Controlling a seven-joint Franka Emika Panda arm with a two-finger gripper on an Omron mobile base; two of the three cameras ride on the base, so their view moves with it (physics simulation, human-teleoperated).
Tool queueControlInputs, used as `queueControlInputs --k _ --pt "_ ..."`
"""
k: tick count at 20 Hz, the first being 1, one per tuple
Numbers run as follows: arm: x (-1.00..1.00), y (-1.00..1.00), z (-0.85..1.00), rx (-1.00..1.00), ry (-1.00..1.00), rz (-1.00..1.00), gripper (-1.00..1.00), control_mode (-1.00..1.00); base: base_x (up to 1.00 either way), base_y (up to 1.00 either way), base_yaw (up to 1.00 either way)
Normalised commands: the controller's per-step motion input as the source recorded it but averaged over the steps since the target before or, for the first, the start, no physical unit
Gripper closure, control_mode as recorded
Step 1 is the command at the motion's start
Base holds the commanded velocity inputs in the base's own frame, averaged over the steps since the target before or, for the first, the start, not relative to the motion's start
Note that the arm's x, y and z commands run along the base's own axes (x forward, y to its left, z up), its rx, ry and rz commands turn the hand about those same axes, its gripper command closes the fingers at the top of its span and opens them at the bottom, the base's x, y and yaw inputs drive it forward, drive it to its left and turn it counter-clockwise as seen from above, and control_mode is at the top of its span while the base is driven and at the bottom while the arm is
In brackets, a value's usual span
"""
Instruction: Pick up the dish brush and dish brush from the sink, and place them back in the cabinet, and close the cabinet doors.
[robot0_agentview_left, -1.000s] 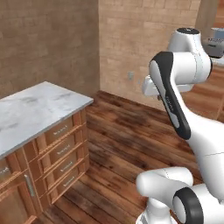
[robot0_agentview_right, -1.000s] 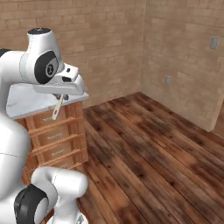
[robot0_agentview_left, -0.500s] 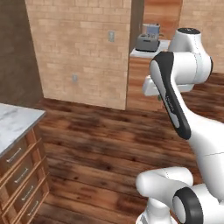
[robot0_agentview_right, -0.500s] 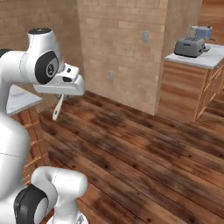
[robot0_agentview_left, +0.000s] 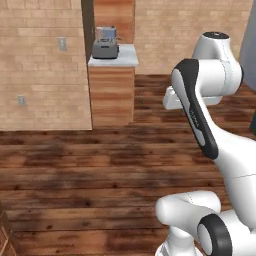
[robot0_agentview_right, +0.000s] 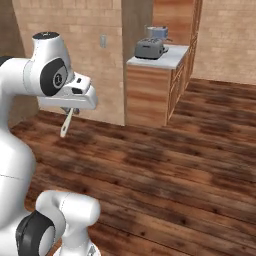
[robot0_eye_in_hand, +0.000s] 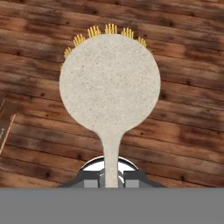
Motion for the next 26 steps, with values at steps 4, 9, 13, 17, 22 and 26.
queueControlInputs --k 4,9,13,17,22,26 --pt "0.00 0.00 0.00 0.00 0.00 0.00 1.00 1.00 0.00 0.00 -0.50" --pt "0.00 0.00 0.00 0.00 0.00 0.00 1.00 1.00 0.00 0.00 -0.49" --pt "0.00 0.00 0.00 0.00 0.00 0.00 1.00 1.00 0.00 0.00 -0.47" --pt "0.00 0.00 0.00 0.00 0.00 0.00 1.00 1.00 0.00 0.00 -0.46" --pt "0.00 0.00 0.00 0.00 0.00 0.00 1.00 1.00 0.00 0.00 -0.45" --pt "0.00 0.00 0.00 0.00 0.00 0.00 1.00 1.00 0.00 0.00 -0.43"
